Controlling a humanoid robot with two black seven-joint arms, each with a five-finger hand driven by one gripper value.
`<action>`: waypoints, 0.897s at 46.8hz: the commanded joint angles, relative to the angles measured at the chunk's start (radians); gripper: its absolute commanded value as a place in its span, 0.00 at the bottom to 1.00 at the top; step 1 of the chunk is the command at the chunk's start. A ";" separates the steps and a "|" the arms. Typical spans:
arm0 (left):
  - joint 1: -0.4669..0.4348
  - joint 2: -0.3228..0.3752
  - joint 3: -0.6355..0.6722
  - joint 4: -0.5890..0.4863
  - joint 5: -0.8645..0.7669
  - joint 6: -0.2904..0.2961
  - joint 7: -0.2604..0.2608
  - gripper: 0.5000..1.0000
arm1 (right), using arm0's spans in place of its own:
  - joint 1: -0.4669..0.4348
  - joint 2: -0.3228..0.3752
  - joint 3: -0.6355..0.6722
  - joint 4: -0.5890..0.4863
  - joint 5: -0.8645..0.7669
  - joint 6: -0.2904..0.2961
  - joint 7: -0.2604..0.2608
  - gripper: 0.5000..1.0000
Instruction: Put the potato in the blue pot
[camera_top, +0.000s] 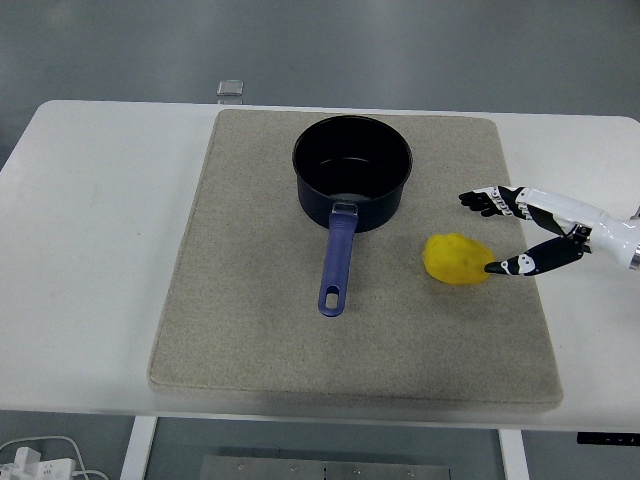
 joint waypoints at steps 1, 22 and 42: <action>0.000 0.000 0.000 0.000 0.001 0.000 0.001 0.98 | 0.001 0.008 -0.001 0.000 0.002 0.000 0.000 0.85; 0.000 0.000 0.000 0.000 0.001 0.000 0.000 0.98 | -0.013 0.071 -0.003 -0.008 -0.006 -0.038 0.014 0.85; 0.000 0.000 -0.001 0.000 0.001 0.000 0.001 0.98 | -0.051 0.117 -0.001 -0.060 -0.058 -0.092 0.040 0.85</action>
